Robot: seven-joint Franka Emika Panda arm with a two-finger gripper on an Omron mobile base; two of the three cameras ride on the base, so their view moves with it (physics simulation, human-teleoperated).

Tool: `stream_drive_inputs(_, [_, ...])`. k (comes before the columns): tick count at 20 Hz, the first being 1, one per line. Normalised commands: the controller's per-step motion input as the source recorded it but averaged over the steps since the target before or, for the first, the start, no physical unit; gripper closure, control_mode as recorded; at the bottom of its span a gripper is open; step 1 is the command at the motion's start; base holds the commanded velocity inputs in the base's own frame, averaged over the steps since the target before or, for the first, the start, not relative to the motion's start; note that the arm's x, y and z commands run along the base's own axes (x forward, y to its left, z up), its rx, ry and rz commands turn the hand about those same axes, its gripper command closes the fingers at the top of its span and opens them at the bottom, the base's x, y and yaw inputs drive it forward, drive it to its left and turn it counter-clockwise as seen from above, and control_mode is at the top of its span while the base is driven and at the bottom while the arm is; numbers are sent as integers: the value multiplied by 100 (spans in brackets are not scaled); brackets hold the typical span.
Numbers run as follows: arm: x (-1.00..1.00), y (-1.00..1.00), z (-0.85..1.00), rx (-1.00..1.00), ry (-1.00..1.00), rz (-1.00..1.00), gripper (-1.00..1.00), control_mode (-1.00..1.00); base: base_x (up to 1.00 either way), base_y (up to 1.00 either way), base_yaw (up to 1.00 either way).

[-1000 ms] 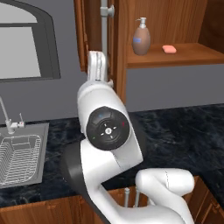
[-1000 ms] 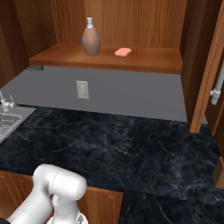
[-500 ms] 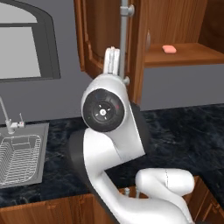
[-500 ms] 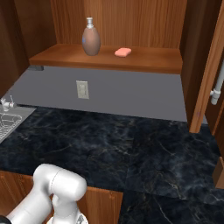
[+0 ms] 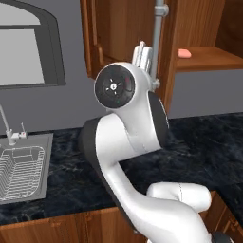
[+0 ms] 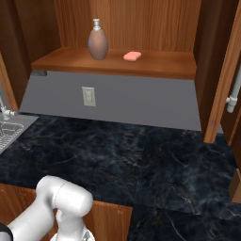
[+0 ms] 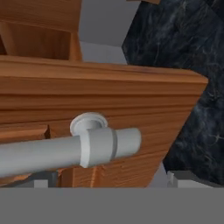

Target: Pick up the bar soap and soap dispenser from the sink, and place them back in the cabinet, and close the cabinet doors.

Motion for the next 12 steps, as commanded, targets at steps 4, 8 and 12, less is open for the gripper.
stream_drive_inputs(4, [20, -44, 0, 13, 0, -16, -100, -100, 0, 0, 0])
stream_drive_inputs(8, [27, -45, 0, 13, 0, -12, -100, -100, 0, 0, 0])
stream_drive_inputs(12, [35, -43, -1, 12, 0, -10, -100, -100, 0, 0, 0])
